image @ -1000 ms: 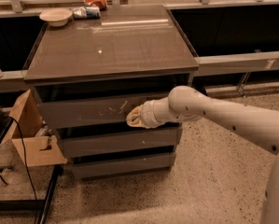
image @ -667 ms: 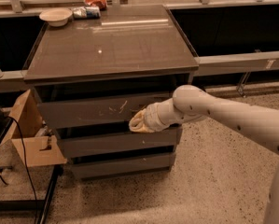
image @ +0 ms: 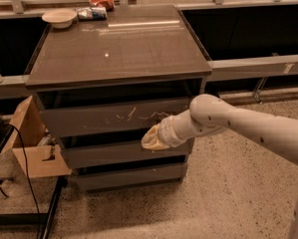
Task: Close top drawer
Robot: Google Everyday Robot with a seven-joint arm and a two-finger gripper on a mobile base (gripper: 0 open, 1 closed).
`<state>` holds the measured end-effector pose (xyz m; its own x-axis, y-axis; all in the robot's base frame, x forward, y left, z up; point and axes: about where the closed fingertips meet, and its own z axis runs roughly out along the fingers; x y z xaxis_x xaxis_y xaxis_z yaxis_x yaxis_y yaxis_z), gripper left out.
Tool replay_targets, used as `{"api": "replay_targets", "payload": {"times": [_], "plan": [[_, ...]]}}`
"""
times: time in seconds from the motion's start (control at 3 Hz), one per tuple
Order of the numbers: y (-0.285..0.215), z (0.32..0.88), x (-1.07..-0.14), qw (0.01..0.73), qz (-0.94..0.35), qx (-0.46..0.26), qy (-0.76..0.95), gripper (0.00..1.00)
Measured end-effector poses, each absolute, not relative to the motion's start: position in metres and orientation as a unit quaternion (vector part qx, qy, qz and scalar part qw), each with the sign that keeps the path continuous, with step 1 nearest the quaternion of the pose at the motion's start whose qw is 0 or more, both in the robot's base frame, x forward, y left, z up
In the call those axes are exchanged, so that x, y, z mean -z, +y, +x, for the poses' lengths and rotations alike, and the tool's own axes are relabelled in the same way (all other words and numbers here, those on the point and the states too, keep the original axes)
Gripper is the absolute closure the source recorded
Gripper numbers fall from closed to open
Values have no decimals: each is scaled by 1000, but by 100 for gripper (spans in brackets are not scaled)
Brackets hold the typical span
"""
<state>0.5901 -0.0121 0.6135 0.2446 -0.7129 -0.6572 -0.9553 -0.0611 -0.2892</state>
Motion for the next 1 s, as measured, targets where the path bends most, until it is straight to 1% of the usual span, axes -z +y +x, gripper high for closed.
{"api": "replay_targets", "payload": {"times": [0.67,1.0], "plan": [[-12,590,-613,349,-707,-174,590,27],[-12,590,-613,349,-707,-174,589,0]]}}
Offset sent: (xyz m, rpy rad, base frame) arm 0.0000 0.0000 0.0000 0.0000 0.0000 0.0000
